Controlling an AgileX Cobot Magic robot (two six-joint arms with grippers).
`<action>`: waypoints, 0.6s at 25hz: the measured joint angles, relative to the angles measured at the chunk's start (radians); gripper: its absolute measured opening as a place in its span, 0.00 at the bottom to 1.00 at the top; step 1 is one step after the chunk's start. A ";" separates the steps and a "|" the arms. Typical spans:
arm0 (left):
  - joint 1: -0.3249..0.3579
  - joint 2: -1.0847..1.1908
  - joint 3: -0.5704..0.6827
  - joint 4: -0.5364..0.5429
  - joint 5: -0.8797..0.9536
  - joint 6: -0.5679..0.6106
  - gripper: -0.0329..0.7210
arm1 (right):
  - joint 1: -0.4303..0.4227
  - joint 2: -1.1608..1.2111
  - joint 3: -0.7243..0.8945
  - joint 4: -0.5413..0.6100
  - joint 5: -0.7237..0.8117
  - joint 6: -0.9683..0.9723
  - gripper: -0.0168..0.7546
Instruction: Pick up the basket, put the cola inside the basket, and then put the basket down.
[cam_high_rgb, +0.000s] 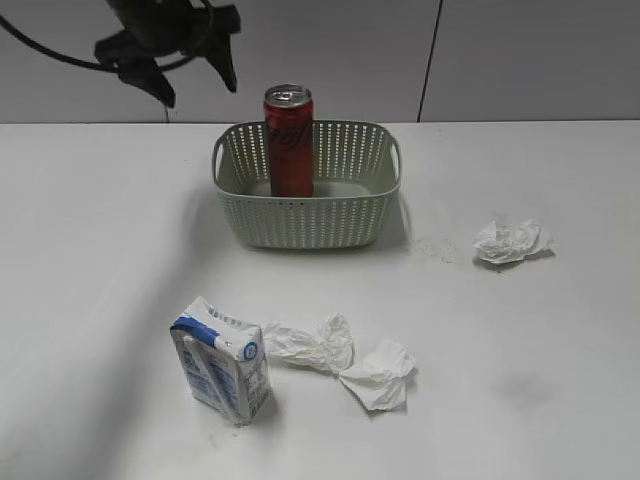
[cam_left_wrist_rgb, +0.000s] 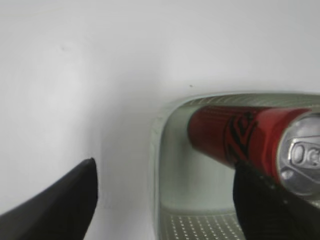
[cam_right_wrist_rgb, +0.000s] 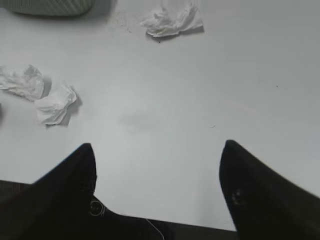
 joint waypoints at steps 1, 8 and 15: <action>0.008 -0.023 0.000 0.005 0.000 0.000 0.90 | 0.000 0.000 0.001 -0.001 -0.010 -0.001 0.79; 0.031 -0.157 0.000 0.132 0.000 0.065 0.84 | 0.000 -0.003 0.117 -0.001 -0.135 -0.056 0.79; 0.098 -0.247 0.000 0.165 0.000 0.109 0.83 | 0.000 -0.107 0.316 -0.001 -0.249 -0.087 0.79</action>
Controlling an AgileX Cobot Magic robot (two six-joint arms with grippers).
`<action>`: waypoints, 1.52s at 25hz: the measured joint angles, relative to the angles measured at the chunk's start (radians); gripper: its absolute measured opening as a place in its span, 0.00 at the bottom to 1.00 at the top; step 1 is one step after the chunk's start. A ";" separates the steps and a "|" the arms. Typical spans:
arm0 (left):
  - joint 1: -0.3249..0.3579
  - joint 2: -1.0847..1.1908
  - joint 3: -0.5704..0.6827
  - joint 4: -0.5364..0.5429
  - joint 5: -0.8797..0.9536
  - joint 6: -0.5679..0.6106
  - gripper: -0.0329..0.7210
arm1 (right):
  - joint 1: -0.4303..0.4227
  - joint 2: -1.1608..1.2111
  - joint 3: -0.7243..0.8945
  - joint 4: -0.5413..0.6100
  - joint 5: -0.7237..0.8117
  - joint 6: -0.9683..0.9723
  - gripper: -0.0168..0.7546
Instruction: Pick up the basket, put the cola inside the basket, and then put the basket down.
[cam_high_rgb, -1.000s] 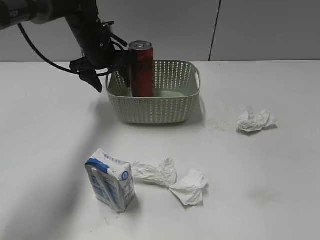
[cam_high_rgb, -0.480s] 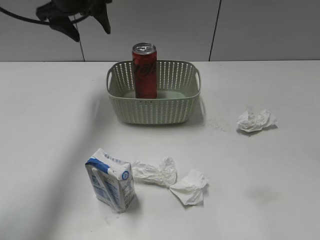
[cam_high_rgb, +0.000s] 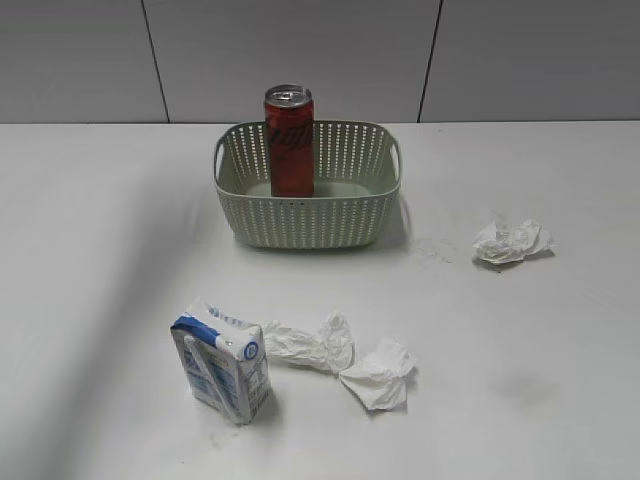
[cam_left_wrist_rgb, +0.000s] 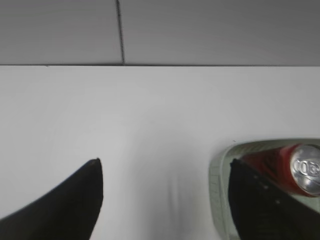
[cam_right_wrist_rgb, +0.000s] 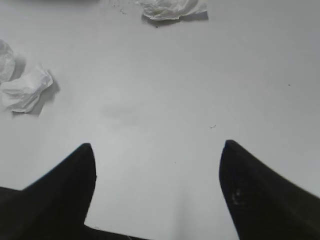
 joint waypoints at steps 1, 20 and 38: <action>0.023 -0.010 0.000 0.001 0.000 0.002 0.83 | 0.000 -0.025 0.015 0.000 -0.011 0.000 0.79; 0.201 -0.342 0.358 -0.020 0.000 0.065 0.83 | 0.000 -0.201 0.023 0.009 0.030 -0.005 0.79; 0.200 -1.046 1.219 0.095 -0.045 0.097 0.82 | 0.000 -0.535 0.062 0.008 0.123 -0.004 0.79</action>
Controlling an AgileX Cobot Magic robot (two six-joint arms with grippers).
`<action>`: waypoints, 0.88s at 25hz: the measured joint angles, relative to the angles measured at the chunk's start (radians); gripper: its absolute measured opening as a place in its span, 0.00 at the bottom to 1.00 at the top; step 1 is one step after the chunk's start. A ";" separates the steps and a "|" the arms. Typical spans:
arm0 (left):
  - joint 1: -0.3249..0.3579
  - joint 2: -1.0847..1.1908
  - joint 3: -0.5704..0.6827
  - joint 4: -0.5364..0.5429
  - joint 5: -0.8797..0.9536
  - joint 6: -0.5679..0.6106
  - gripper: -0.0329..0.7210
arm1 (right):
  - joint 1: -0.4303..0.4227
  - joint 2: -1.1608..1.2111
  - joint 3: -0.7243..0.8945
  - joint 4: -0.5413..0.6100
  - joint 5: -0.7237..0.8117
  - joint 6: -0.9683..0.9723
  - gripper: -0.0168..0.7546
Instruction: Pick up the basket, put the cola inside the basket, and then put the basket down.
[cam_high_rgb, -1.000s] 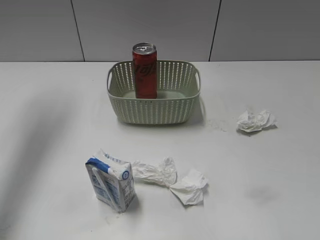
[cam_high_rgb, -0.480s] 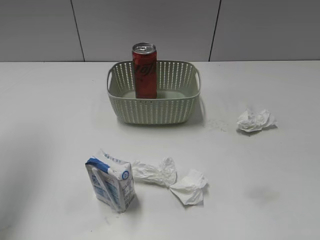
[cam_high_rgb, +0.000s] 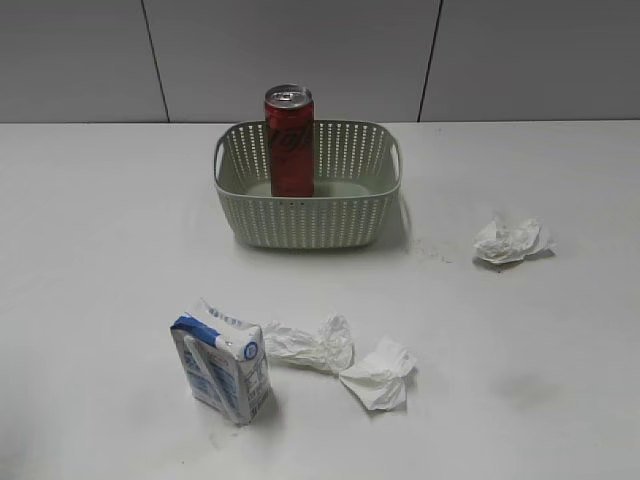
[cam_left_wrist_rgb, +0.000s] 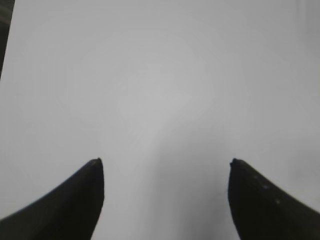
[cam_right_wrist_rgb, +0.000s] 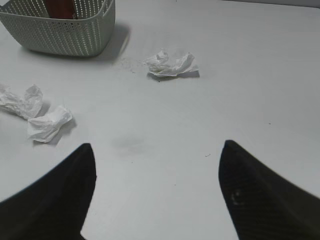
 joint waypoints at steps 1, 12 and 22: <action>0.000 -0.035 0.031 -0.002 -0.004 0.000 0.82 | 0.000 0.000 0.000 0.000 0.000 0.000 0.79; 0.000 -0.423 0.271 -0.037 -0.001 0.000 0.81 | 0.000 0.000 0.000 0.000 0.000 0.001 0.79; 0.000 -0.739 0.446 -0.038 0.024 0.000 0.81 | 0.000 0.000 0.000 0.000 0.000 0.001 0.79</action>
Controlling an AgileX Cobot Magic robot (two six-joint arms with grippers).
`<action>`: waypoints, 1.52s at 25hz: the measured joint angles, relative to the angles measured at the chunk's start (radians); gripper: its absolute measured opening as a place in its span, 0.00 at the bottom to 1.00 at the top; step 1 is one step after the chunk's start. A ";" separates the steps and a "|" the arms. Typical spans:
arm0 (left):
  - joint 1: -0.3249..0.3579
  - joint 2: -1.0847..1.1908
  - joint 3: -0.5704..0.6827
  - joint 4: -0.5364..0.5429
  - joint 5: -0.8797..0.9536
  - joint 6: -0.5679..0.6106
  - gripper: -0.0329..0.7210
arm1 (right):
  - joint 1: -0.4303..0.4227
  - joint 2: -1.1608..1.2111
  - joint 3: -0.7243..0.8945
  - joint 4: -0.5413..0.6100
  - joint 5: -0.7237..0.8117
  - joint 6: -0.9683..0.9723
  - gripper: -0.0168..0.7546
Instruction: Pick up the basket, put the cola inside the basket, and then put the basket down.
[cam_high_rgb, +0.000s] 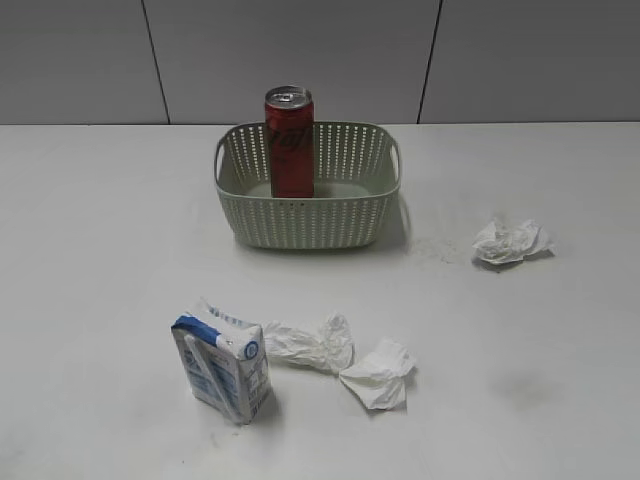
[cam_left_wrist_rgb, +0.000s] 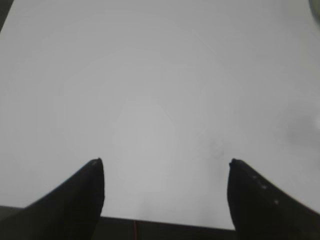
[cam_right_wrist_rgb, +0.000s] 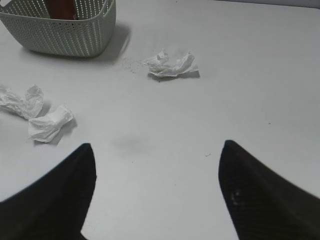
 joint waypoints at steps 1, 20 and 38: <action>0.000 -0.025 0.004 0.000 -0.010 0.000 0.81 | 0.000 0.000 0.000 0.000 0.000 0.000 0.79; 0.000 -0.242 0.045 -0.004 -0.109 -0.016 0.79 | 0.000 0.000 0.001 -0.001 0.000 0.001 0.79; 0.000 -0.242 0.045 -0.005 -0.112 -0.016 0.76 | -0.012 0.000 0.002 0.011 0.000 0.001 0.79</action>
